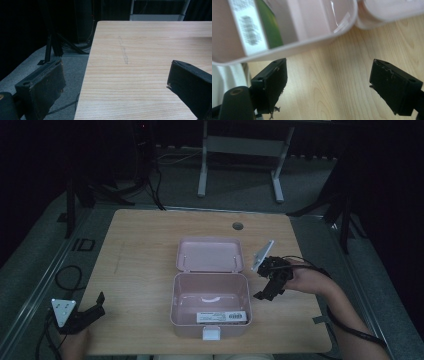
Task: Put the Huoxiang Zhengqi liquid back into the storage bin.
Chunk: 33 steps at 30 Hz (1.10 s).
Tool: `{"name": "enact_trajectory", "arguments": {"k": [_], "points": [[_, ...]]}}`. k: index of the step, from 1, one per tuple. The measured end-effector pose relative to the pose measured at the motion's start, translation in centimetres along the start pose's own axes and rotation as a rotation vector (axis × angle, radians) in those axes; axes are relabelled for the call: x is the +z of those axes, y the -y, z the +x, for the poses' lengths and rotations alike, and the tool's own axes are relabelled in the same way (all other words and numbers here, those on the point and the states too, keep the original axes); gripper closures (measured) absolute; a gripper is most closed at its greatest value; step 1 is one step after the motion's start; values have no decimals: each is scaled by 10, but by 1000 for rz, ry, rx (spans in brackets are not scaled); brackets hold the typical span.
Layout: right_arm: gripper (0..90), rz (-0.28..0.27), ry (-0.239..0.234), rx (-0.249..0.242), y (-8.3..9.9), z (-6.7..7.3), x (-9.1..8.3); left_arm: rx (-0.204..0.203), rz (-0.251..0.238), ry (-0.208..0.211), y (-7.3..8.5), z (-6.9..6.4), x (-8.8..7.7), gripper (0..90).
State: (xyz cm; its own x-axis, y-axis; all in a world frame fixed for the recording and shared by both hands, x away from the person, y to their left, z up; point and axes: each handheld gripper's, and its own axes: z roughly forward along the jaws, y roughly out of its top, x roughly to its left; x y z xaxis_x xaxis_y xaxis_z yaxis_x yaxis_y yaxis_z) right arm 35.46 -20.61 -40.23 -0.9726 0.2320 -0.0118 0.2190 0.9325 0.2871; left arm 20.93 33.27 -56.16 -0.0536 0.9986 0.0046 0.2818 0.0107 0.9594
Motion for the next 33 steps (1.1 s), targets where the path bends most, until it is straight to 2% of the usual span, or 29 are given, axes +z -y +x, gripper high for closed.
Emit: {"name": "enact_trajectory", "arguments": {"k": [6, 9, 10, 12, 16, 20, 24, 25, 26, 27, 28, 30, 33], "points": [[144, -20, 47, 80, 17, -15, 20, 0, 0, -2, 0, 0, 0, 17], [144, -23, 60, 100, 22, -19, 27, -1, -1, 1, 0, 0, 0, 17], [144, -32, 89, 135, 26, -24, 34, -1, -1, 1, 0, 0, 0, 17], [145, -47, 112, 164, 31, -28, 41, -2, -2, 3, 0, 0, 0, 16], [142, -102, 150, 254, 42, -37, 57, -2, -2, 3, 0, 0, 0, 17], [140, -121, 193, 338, 53, -46, 74, -2, -2, 3, 0, 0, 0, 17], [136, -161, 242, 403, 62, -53, 81, 0, -3, 1, 0, 0, 0, 16], [136, -183, 272, 437, 65, -56, 82, 0, -3, 1, 0, 0, 0, 17], [136, -183, 272, 437, 65, -56, 82, 0, -3, 1, 0, 0, 0, 17], [136, -199, 284, 458, 68, -58, 82, 0, -1, 1, 0, 0, 0, 17], [137, -251, 329, 541, 76, -63, 82, 0, -2, 1, 0, 0, 0, 17], [137, -270, 362, 594, 81, -67, 83, -1, -2, 2, 0, 0, 0, 17], [138, -276, 397, 647, 88, -71, 85, -1, -1, 1, 0, 0, 0, 17]]}}
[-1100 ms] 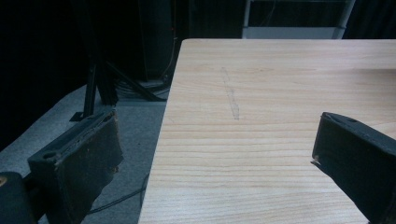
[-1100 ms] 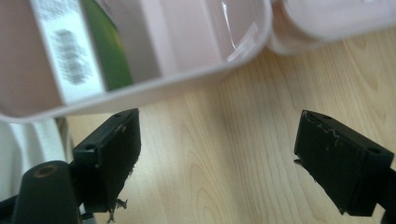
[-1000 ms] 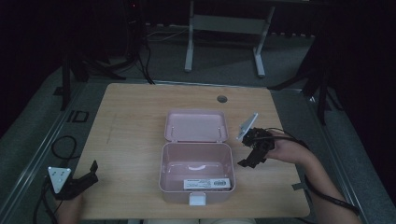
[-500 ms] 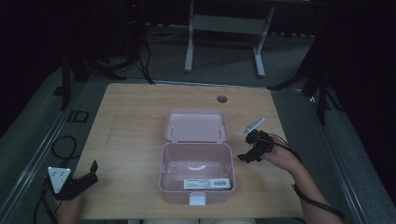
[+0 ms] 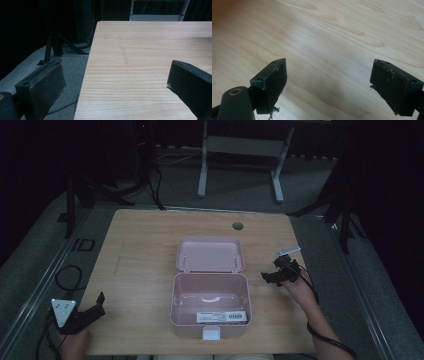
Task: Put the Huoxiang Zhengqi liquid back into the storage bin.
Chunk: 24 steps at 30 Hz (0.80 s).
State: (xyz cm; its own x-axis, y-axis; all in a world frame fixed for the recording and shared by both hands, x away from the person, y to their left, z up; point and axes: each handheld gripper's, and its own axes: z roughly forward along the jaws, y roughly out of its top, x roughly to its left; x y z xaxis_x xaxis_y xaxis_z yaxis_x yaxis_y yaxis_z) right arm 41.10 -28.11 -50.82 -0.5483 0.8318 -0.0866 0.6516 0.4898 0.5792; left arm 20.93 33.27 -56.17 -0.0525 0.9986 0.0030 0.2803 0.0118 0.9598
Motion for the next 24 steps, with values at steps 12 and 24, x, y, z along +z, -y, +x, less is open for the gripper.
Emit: {"name": "enact_trajectory", "arguments": {"k": [12, 24], "points": [[137, -71, 110, 108, 14, -10, 3, -2, -1, -2, 0, 0, 0, 17], [137, -166, 172, 236, 35, -21, -1, -5, -1, -1, 0, 0, 0, 16]]}}
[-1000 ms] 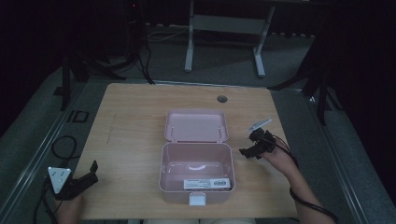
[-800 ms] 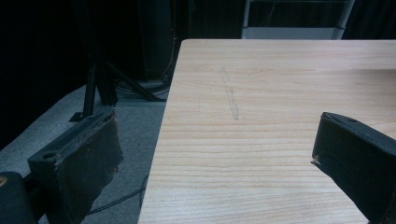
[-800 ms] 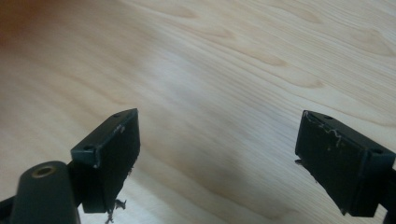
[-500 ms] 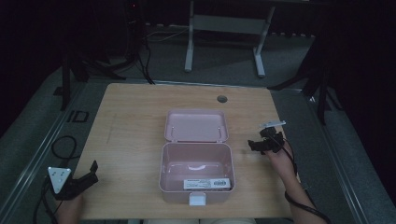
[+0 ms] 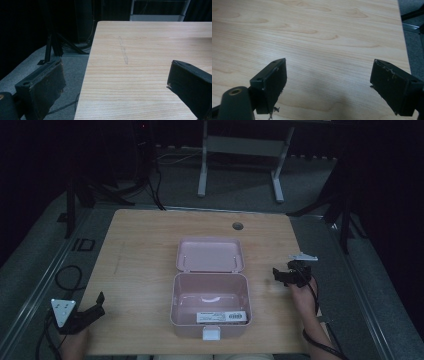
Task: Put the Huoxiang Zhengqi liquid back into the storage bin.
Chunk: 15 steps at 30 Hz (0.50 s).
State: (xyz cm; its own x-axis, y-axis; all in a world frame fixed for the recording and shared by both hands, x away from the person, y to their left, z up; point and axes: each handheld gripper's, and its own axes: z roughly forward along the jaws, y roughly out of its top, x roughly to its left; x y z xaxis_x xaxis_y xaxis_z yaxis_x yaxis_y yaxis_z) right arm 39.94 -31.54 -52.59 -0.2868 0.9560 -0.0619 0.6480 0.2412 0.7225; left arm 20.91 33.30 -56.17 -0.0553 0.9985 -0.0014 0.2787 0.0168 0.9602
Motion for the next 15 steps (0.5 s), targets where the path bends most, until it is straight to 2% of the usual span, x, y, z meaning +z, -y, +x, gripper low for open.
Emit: {"name": "enact_trajectory", "arguments": {"k": [3, 7, 8, 9, 15], "points": [[137, -22, 2, 40, 7, -3, 1, 0, 0, -1, 0, 0, 0, 17], [137, -44, 20, 67, 14, -7, 1, -1, 0, -1, 0, 0, 0, 17], [137, -80, 41, 99, 21, -10, -2, 2, 0, -1, 0, 0, 0, 17], [137, -87, 39, 109, 23, -12, -3, 2, 1, -1, 0, 0, 0, 17], [137, -108, 56, 138, 35, -18, -3, 3, 0, -1, 0, 0, 0, 17]]}}
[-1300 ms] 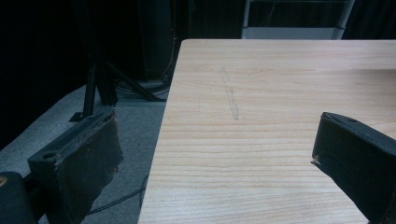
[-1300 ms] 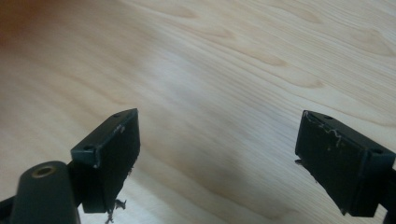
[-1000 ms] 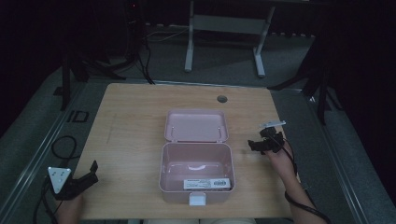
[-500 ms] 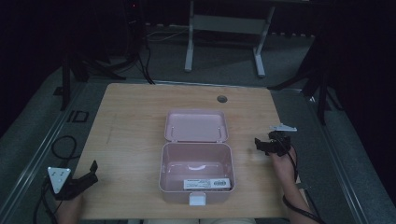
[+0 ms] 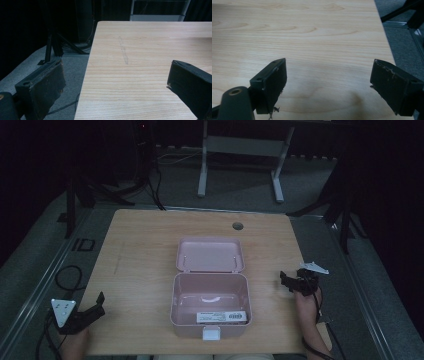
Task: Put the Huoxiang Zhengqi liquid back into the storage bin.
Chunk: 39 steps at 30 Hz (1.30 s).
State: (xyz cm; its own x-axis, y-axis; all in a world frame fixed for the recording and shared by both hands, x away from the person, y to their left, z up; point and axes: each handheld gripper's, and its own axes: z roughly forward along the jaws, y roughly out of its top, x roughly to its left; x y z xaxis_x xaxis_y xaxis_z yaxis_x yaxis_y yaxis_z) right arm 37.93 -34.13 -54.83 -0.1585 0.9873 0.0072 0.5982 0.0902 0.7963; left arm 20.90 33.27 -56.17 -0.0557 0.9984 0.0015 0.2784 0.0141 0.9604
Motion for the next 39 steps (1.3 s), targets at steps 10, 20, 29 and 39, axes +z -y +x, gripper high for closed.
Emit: {"name": "enact_trajectory", "arguments": {"k": [10, 20, 29, 39], "points": [[137, -59, 8, 29, 8, -11, -8, 1, 0, -1, 0, 0, 0, 16], [140, -88, 53, 1, 16, -10, -17, 2, 0, 1, 0, 0, 0, 17], [138, -207, -1, 19, 18, -16, -32, 1, -5, 4, 0, 0, 0, 17], [137, -194, -24, 13, 19, -15, -31, 2, -7, 3, 0, 0, -1, 17]]}}
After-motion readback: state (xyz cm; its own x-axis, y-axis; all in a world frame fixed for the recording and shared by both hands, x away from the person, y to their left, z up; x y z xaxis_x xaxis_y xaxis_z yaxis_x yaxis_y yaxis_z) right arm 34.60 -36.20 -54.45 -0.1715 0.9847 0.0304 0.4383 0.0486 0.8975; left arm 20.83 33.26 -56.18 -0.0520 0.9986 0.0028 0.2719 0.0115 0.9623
